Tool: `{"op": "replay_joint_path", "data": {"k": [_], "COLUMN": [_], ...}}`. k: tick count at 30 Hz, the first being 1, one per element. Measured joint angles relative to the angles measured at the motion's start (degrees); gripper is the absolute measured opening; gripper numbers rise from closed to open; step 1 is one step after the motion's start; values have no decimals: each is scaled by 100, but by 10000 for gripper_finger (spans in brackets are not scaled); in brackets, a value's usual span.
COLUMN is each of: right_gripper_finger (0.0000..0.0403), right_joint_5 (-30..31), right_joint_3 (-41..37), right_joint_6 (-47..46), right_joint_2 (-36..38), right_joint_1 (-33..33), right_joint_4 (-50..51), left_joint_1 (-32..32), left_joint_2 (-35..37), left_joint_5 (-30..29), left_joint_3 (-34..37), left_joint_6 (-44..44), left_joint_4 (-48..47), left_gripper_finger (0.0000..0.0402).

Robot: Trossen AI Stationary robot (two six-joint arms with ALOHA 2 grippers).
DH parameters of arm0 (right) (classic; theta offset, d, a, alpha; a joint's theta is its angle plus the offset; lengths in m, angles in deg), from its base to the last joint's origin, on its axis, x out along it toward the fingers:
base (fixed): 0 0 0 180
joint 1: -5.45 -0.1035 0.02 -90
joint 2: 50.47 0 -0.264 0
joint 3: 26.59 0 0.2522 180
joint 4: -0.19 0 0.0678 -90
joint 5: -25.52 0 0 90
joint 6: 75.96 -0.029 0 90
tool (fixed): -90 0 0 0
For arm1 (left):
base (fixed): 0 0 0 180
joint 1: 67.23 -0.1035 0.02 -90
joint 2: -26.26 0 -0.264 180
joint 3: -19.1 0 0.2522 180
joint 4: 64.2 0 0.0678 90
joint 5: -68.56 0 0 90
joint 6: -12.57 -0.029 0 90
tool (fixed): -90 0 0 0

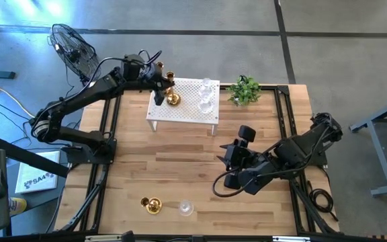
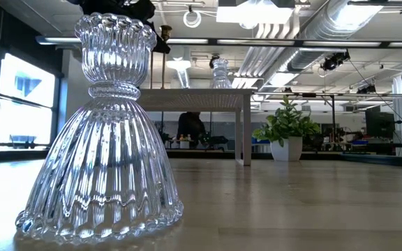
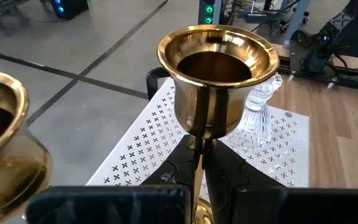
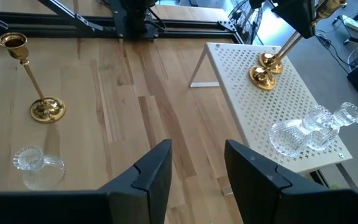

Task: Pick & Place candle stick holders
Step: Put the top gold candle holder on the shelf aligned with the other gold candle holder

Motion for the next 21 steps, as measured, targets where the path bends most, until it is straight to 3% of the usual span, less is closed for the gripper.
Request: {"op": "replay_joint_path", "data": {"k": [15, 21], "right_gripper_finger": [140, 140], "right_joint_5": [-1, -3], "right_joint_3": [0, 0], "right_joint_6": [-4, -4], "right_joint_2": [0, 0], "right_joint_1": [0, 0], "right_joint_4": [-1, -1], "left_joint_1": [0, -2], "left_joint_2": [0, -1], "left_joint_5": [-181, -116], "left_joint_3": [0, 0], "left_joint_6": [-2, -48], "left_joint_4": [0, -74], "left_gripper_finger": [9, 43]}}
